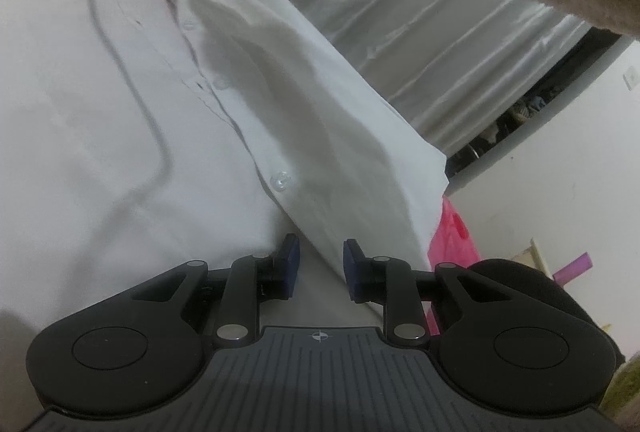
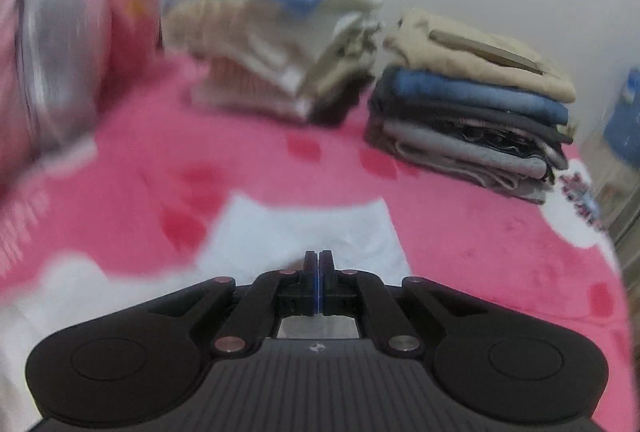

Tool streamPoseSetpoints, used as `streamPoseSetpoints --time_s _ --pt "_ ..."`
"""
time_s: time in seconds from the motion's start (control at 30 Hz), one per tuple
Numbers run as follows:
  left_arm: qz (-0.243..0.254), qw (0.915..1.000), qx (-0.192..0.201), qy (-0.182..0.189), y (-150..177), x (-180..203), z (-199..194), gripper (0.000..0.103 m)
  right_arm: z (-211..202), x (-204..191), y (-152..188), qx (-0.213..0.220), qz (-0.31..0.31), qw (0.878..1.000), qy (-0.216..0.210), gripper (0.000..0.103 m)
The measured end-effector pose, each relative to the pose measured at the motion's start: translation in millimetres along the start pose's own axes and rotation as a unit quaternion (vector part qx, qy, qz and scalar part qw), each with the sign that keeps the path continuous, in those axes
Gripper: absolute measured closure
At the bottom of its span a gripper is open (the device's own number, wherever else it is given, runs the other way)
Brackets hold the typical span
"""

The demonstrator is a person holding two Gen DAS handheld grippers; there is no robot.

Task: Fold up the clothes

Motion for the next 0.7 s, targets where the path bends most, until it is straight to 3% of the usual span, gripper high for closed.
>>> streamPoseSetpoints --time_s 0.13,0.23,0.37,0.47,0.57,0.7 --pt "-0.009 1.0000 0.001 0.003 0.0 -2.8 -0.6 0.082 -8.8 9.3 -22.7 0.029 0.090 0.995 -0.029 0.103" --pt "-0.009 0.9999 0.001 0.003 0.8 -2.6 -1.3 0.082 -11.6 28.7 -28.3 0.043 0.142 0.989 -0.018 0.103" --pt "-0.012 0.9999 0.002 0.005 2.5 -0.1 -0.6 0.082 -20.2 52.2 -29.7 0.069 0.225 0.971 -0.043 0.103" --pt "-0.014 0.9999 0.002 0.006 3.5 0.4 -0.4 0.082 -13.0 41.9 -30.4 0.067 0.214 0.973 -0.059 0.103" --pt "-0.018 0.9998 0.000 0.004 3.6 -0.8 -1.4 0.082 11.3 11.8 -26.6 0.036 0.170 0.981 -0.082 0.102" --pt "-0.025 0.9997 -0.004 0.000 2.5 -0.2 -2.1 0.082 58.7 -13.8 1.4 -0.062 0.094 0.993 -0.038 0.098"
Point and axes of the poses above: each gripper's, at about its wrist camera, not at the fingertips, and z roughly the way its jaws point, x to its right, y to its underside, the point moved 7 cm from there along z, roughly the way its jaws point, and after that the axes turned 9 degrees about z, right-handed, at the moved point
